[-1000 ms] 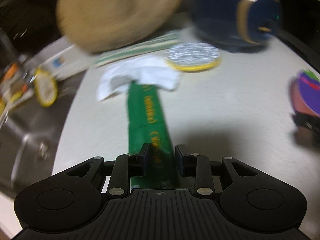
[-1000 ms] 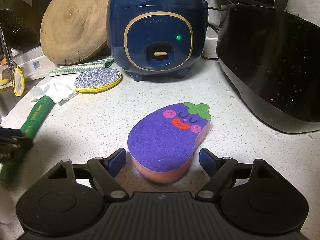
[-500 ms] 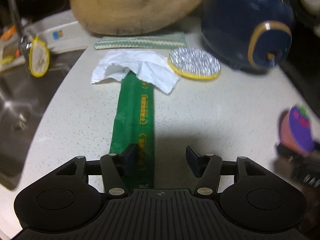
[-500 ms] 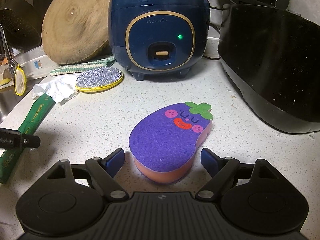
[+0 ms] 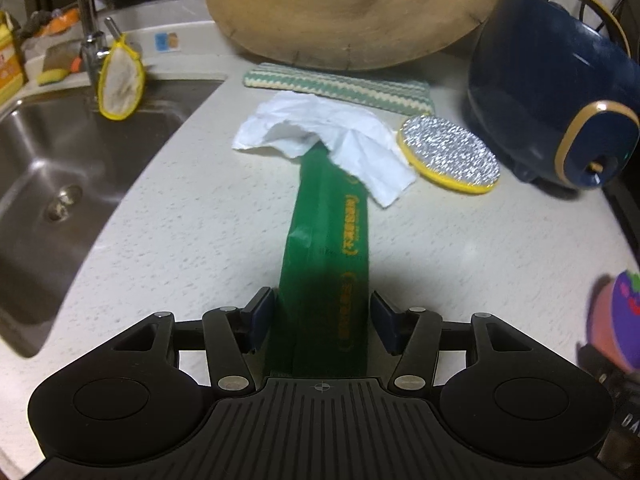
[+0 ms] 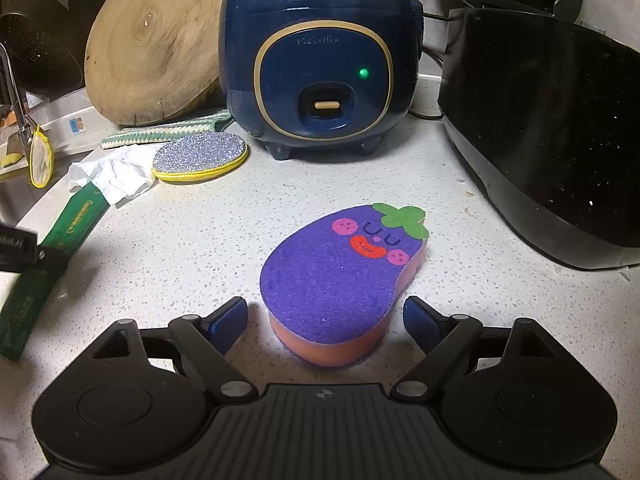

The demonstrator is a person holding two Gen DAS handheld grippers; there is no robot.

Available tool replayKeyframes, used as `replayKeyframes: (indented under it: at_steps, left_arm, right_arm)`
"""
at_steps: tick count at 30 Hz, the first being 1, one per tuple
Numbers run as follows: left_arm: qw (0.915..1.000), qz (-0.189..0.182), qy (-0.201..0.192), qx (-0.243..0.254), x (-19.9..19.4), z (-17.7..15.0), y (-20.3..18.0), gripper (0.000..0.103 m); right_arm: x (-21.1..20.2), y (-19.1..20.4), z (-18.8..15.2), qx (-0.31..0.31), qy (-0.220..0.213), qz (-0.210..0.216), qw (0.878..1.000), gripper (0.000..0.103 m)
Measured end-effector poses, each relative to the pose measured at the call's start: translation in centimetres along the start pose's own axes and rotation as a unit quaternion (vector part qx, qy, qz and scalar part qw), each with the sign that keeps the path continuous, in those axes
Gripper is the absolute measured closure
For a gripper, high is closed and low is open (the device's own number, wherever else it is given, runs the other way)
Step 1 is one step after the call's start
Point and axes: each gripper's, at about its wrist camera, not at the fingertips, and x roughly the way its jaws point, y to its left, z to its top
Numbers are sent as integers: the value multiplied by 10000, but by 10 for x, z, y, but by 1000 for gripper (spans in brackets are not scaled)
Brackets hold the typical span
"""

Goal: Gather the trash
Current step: 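Grasp the green packet end with the left gripper while the right gripper holds the sponge, then carry the packet and sponge down over the green bin with both grippers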

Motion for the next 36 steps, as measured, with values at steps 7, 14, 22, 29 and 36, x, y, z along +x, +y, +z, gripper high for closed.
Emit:
replayKeyframes:
  at_steps: [7,14,22,29,36]
  left_arm:
    - [9999,-68,-62,129,8,6,-9,45]
    - [9994,-169,-80,304,5,2,-11,56]
    - [9979,-512,-114,369,-5,-2,-5,82]
    - [9952,-843,-271,424,-30,-21,9,84]
    - [9900,-1278,-485,361,-72,-46,44,84]
  right_arm:
    - [0,2,-1,-24,11,-7,10000,16]
    - [1,2,0,-39,22,1,10000,16]
    - [3,1,3,-45,47,-33,10000,16]
    - [8,0,12,-213,30,-284,9994,17]
    - [-14,-1,24,286,132,129,9994,33]
